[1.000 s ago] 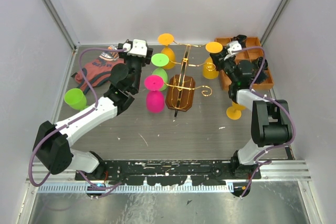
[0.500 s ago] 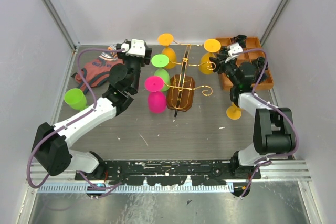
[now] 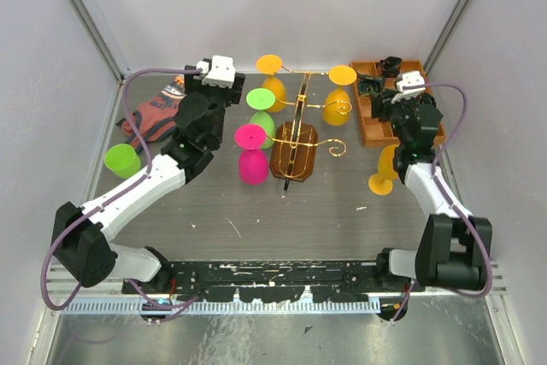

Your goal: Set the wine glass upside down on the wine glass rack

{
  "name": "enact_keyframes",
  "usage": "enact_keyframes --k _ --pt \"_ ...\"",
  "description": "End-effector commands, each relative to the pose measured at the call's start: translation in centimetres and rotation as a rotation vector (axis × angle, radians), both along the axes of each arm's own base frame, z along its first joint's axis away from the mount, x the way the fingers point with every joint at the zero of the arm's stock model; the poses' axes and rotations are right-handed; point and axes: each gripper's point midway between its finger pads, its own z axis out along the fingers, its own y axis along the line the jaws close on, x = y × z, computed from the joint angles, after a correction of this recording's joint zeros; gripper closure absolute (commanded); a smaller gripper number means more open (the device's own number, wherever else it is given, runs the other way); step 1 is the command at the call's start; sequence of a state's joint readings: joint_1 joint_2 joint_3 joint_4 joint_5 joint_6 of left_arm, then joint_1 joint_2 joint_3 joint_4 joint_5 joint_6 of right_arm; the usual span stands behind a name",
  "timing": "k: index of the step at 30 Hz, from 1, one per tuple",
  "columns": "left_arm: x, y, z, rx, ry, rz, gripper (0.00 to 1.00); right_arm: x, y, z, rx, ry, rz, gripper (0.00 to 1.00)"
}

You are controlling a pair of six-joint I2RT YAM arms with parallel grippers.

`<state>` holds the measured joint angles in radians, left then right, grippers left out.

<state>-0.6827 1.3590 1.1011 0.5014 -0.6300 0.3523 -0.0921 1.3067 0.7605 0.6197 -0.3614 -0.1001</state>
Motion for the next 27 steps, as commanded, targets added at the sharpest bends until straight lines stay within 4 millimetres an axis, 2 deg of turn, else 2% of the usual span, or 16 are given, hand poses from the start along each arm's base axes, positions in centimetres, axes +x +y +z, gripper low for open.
enact_keyframes --k 1,6,8,10,15,19,22,24,27 --pt "0.1 1.0 2.9 -0.041 0.003 0.022 0.16 -1.6 -3.5 4.0 0.025 -0.003 -0.169 0.51" --pt "0.9 0.5 3.9 -0.026 0.051 -0.019 0.13 -3.2 -7.0 4.5 0.083 0.099 -0.378 0.48" --pt "1.0 -0.3 4.6 -0.006 0.064 -0.071 0.13 -3.9 -8.4 4.0 0.111 0.17 -0.474 0.46" --pt "1.1 -1.0 4.8 0.021 0.083 -0.105 0.09 -4.8 -9.6 3.1 0.122 0.272 -0.552 0.45" --pt "1.7 -1.6 4.2 0.07 0.142 -0.118 0.06 -7.5 -9.3 0.2 0.151 0.493 -0.59 0.43" --pt "2.1 -1.4 2.2 0.107 0.279 -0.126 0.05 -8.6 -8.8 0.0 0.181 0.516 -0.587 0.42" --pt "2.4 1.4 0.8 0.081 0.406 -0.037 0.05 -8.5 -8.9 0.7 0.193 0.5 -0.59 0.42" --pt "2.4 4.5 -0.2 0.048 0.476 0.042 0.05 -8.1 -8.7 1.7 0.214 0.482 -0.584 0.42" --pt "1.3 8.9 -2.3 0.024 0.579 0.134 0.05 -7.5 -8.3 3.4 0.253 0.45 -0.561 0.42"
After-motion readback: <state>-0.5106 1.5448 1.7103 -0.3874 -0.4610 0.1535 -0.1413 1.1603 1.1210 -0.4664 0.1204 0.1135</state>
